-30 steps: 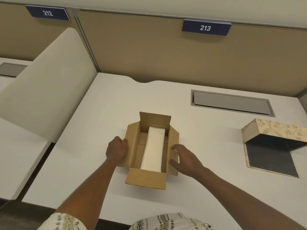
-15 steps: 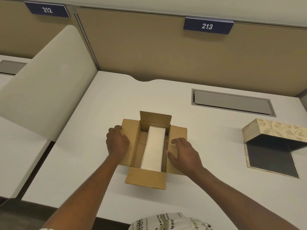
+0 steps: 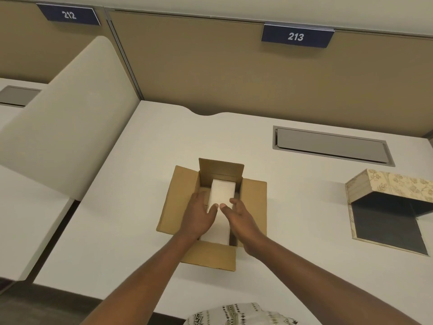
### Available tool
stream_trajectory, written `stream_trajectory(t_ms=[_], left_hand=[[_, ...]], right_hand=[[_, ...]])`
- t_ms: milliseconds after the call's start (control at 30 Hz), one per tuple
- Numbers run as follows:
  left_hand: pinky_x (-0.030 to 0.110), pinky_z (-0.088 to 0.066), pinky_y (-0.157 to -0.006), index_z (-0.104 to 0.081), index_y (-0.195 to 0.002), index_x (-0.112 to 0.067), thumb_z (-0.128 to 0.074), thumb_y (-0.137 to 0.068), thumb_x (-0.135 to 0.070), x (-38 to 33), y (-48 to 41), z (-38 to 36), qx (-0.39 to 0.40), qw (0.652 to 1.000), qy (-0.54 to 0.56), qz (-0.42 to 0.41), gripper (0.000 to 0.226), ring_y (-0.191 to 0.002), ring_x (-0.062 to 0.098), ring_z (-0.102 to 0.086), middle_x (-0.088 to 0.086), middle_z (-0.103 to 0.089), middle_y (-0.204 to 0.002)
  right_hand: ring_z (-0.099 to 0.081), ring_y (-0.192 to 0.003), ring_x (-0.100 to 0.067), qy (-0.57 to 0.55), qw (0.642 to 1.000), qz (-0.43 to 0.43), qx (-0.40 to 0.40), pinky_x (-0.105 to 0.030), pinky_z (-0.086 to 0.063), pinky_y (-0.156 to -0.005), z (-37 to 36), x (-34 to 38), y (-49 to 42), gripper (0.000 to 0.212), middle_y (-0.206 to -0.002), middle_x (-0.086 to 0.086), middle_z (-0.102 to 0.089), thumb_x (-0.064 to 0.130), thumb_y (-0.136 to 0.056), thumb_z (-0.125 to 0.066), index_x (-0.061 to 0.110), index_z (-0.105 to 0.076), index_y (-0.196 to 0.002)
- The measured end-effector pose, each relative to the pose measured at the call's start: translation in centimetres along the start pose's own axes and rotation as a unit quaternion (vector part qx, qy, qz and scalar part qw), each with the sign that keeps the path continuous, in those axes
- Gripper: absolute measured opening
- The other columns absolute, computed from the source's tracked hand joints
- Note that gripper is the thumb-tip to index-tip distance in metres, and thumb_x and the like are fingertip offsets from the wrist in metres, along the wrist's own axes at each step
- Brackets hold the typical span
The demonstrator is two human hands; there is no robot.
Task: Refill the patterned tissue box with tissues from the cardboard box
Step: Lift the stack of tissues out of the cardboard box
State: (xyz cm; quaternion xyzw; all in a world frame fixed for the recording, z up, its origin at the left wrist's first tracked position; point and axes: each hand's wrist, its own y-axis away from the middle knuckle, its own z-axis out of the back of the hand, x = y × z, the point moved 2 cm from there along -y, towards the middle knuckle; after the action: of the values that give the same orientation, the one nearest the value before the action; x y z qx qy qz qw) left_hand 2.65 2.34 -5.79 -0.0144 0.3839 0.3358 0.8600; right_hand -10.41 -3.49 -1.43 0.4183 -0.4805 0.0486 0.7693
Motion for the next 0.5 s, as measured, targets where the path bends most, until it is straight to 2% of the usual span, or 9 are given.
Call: stream_trajectory(t_ms=[133, 267, 367, 433, 500], left_hand=[[0.042, -0.041, -0.110, -0.030, -0.155, -0.008, -0.043, -0.103, -0.045, 0.1, -0.8, -1.8, 0.096, 0.984, 0.028, 0.146, 0.065, -0.142, 0.033, -0.042, 0.015, -0.038, -0.159], [0.041, -0.044, -0.106, -0.029, -0.154, -0.003, -0.044, -0.102, -0.046, 0.7, -1.4, -3.1, 0.127, 0.958, 0.034, 0.254, 0.069, -0.139, 0.034, -0.045, 0.017, -0.039, -0.157], [0.039, -0.051, -0.096, -0.047, -0.144, -0.001, -0.047, -0.097, -0.051, 1.3, -1.7, -4.2, 0.127, 0.954, 0.020, 0.270, 0.068, -0.122, 0.032, -0.060, 0.017, -0.057, -0.140], [0.036, -0.055, -0.087, -0.062, -0.125, -0.001, -0.047, -0.093, -0.054, 1.7, -1.8, -4.9, 0.138, 0.951, 0.005, 0.277, 0.063, -0.103, 0.028, -0.068, 0.015, -0.068, -0.120], [0.034, -0.056, -0.082, -0.067, -0.115, -0.002, -0.048, -0.092, -0.053, 2.0, -1.8, -5.4, 0.150, 0.947, -0.008, 0.285, 0.058, -0.090, 0.025, -0.069, 0.013, -0.071, -0.110]], right_hand=[[-0.016, -0.153, -0.025, -0.080, 0.992, -0.094, 0.028, -0.043, -0.021, -0.119, -1.0, 0.0, -1.0, 0.074, -0.168, 0.002, -0.010, 0.058, -0.101, -0.039, 0.031, -0.003, -0.160], [-0.013, -0.154, -0.026, -0.103, 0.985, -0.136, 0.011, -0.045, -0.017, -0.121, -2.0, -0.5, -2.5, 0.078, -0.169, -0.002, -0.006, 0.059, -0.101, -0.036, 0.026, 0.004, -0.160], [-0.014, -0.153, -0.026, -0.105, 0.982, -0.157, -0.005, -0.044, -0.016, -0.121, -2.6, -1.1, -3.8, 0.077, -0.168, -0.003, -0.008, 0.059, -0.101, -0.033, 0.024, 0.002, -0.160], [-0.018, -0.152, -0.026, -0.091, 0.980, -0.177, -0.011, -0.043, -0.017, -0.122, -3.2, -1.7, -4.4, 0.079, -0.167, -0.004, -0.014, 0.064, -0.099, -0.030, 0.021, -0.007, -0.161], [-0.024, -0.150, -0.026, -0.084, 0.977, -0.195, -0.010, -0.045, -0.019, -0.122, -3.8, -2.5, -5.1, 0.085, -0.165, -0.005, -0.023, 0.072, -0.094, -0.029, 0.020, -0.016, -0.160]])
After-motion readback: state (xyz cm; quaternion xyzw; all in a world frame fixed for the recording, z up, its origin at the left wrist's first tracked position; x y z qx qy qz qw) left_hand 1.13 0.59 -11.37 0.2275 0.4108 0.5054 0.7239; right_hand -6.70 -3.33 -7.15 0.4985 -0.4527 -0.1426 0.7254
